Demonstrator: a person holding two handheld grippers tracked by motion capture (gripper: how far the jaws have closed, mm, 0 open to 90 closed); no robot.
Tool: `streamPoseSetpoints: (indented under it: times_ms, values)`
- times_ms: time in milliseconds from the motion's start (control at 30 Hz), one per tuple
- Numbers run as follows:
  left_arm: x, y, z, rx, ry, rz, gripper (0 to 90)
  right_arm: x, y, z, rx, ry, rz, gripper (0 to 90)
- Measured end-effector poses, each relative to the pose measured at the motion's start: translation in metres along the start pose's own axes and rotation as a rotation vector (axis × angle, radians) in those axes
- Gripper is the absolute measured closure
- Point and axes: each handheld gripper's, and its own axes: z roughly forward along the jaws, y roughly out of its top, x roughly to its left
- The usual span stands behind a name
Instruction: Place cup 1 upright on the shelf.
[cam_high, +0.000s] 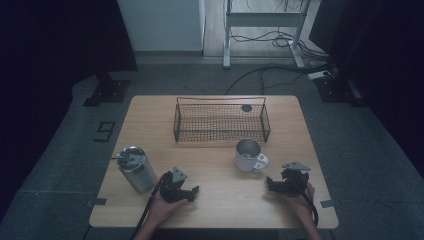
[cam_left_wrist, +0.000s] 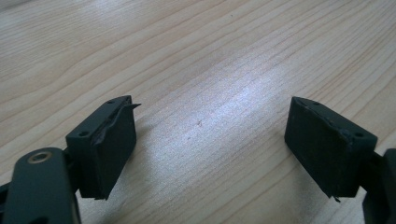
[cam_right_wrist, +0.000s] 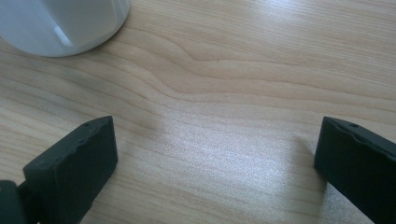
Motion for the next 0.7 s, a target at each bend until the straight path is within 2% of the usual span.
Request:
streamPoseSetpoints:
  times_ms: [600,700]
  values:
    - [0.0001,-0.0006,-0.0008,0.003,0.004,0.000,15.8,-0.0008,0.0007,0.0006,-0.001,-0.005,0.005,0.0]
    - [0.0014,-0.0004,-0.0035,0.010,-0.003,-0.013,15.1,-0.0009,0.0008,0.0007,-0.001,-0.005,0.006,0.0]
